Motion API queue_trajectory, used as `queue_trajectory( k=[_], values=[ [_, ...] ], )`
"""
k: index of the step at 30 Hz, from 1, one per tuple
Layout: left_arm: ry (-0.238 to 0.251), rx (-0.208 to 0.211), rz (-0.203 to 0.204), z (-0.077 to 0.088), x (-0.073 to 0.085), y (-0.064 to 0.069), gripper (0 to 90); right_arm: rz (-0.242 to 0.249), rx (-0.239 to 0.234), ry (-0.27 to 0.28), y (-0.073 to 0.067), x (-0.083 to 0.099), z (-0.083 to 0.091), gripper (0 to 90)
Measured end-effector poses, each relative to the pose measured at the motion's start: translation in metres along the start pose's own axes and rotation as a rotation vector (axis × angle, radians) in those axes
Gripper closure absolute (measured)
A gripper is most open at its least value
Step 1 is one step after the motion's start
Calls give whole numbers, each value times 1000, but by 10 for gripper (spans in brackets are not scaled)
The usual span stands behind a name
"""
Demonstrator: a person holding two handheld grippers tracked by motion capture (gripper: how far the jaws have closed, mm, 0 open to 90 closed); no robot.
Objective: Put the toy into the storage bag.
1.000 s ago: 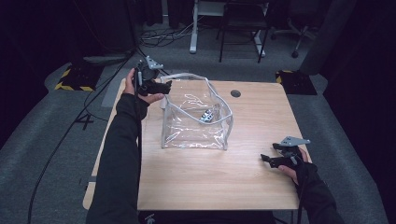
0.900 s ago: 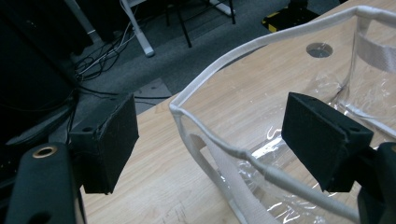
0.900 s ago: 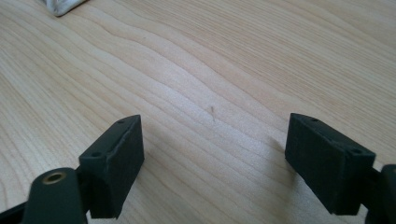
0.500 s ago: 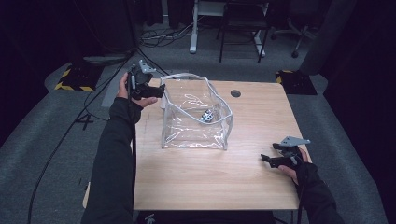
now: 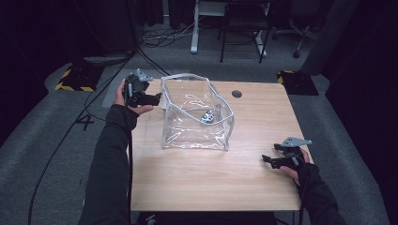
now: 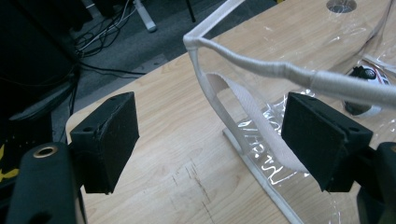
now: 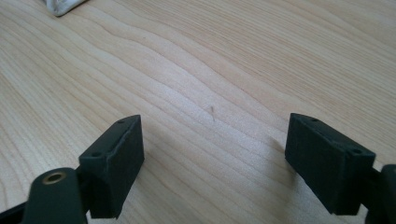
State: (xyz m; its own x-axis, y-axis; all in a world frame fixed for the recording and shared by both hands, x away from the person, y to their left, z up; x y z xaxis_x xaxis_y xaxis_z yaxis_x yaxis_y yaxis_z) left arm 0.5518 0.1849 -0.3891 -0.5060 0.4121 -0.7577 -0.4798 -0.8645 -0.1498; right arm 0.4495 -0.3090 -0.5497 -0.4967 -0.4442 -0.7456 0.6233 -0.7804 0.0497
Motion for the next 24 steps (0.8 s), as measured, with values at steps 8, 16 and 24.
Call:
queue_trajectory(
  k=[8,16,24],
  values=[
    [-29,12,-18,0,17,3,187,2,0,0,0,0,0,200],
    [-60,31,-8,0,33,3,186,2,0,0,0,0,0,200],
    [-83,48,-43,3,45,7,183,1,0,0,0,0,0,200]
  ],
)
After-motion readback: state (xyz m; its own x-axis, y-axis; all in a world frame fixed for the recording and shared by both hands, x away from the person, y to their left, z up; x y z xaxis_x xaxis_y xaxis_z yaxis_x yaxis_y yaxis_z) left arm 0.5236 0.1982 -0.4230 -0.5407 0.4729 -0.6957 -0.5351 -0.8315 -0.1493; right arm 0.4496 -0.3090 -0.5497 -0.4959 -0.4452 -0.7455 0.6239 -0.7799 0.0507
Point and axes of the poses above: each handheld gripper's, and its own axes: z roughly backward along the jaws, x roughly out of its underside, y roughly to its right, the point moved 7 cm from there along -z, roughly forward along the jaws, and after that the axes turned 3 degrees about x, right-handed, at the moved point
